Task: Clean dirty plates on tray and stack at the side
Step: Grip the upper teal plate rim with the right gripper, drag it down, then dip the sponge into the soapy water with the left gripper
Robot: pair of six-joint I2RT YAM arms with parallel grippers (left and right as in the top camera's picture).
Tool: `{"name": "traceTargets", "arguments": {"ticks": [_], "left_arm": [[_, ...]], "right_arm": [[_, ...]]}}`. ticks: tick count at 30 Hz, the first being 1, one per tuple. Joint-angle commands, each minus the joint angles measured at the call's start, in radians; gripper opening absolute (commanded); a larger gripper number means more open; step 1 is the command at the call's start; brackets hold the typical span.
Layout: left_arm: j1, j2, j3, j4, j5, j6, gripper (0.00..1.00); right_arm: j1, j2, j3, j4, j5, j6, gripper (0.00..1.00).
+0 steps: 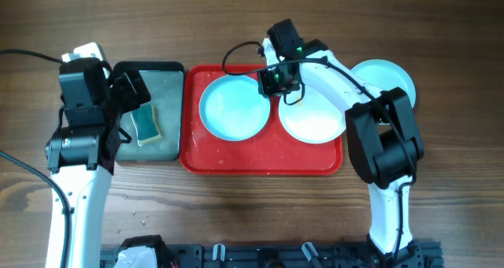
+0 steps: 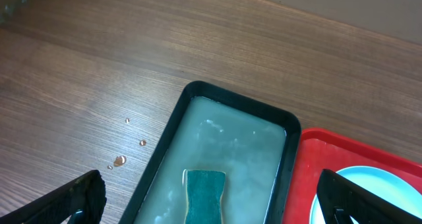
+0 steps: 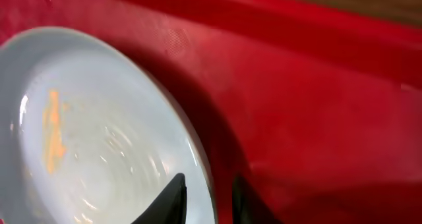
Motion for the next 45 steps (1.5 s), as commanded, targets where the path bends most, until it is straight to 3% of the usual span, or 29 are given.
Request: {"name": "traceTargets", "arguments": {"ticks": [1, 12, 16, 18, 19, 20, 21, 23, 27, 32, 35, 39, 40, 42, 45], "left_arm": [[0.005, -0.002, 0.012, 0.004, -0.009, -0.003, 1.0], [0.005, -0.002, 0.012, 0.002, 0.0, -0.003, 1.0], [0.005, -0.002, 0.012, -0.178, 0.216, -0.003, 1.0], [0.005, -0.002, 0.012, -0.24, 0.243, -0.003, 1.0], [0.005, 0.005, 0.012, -0.293, 0.24, -0.003, 0.99], [0.005, 0.016, 0.01, -0.33, 0.222, -0.014, 0.8], [0.005, 0.028, 0.003, -0.337, 0.183, -0.063, 0.79], [0.005, 0.074, -0.029, -0.316, 0.121, -0.167, 0.74], [0.005, 0.232, -0.057, -0.217, 0.118, -0.177, 0.71], [0.006, 0.42, -0.057, -0.083, 0.087, 0.032, 0.71], [0.006, 0.465, -0.057, -0.032, 0.054, 0.033, 0.75], [0.006, 0.541, -0.058, -0.016, 0.054, 0.055, 0.71], [0.006, 0.554, -0.058, -0.013, 0.054, 0.056, 0.67], [0.006, 0.567, -0.058, -0.005, 0.054, 0.058, 0.48], [0.006, 0.568, -0.058, -0.002, 0.054, 0.058, 0.48]], "right_arm": [[0.005, -0.016, -0.005, 0.01, 0.013, 0.001, 0.24], [0.005, -0.016, -0.005, -0.008, 0.012, 0.0, 0.29], [0.005, -0.016, -0.005, -0.026, 0.011, 0.001, 0.29], [0.005, -0.016, -0.005, -0.035, 0.011, 0.014, 0.29], [0.005, -0.016, -0.005, -0.036, 0.011, 0.027, 0.29], [0.005, -0.016, -0.005, -0.036, 0.011, 0.026, 0.3], [0.005, -0.016, -0.005, -0.036, 0.011, 0.026, 0.3], [0.005, -0.016, -0.005, -0.035, 0.011, 0.026, 0.3], [0.005, -0.016, -0.005, -0.035, 0.011, 0.026, 0.31], [0.005, -0.016, -0.005, -0.035, 0.011, 0.026, 0.31], [0.005, -0.016, -0.005, -0.035, 0.011, 0.026, 0.31], [0.005, -0.016, -0.005, -0.035, 0.011, 0.026, 0.31], [0.005, -0.016, -0.005, -0.035, 0.011, 0.025, 0.31], [0.005, -0.016, -0.005, -0.035, 0.011, 0.025, 0.31], [0.005, -0.016, -0.005, -0.035, 0.011, 0.024, 0.31]]}}
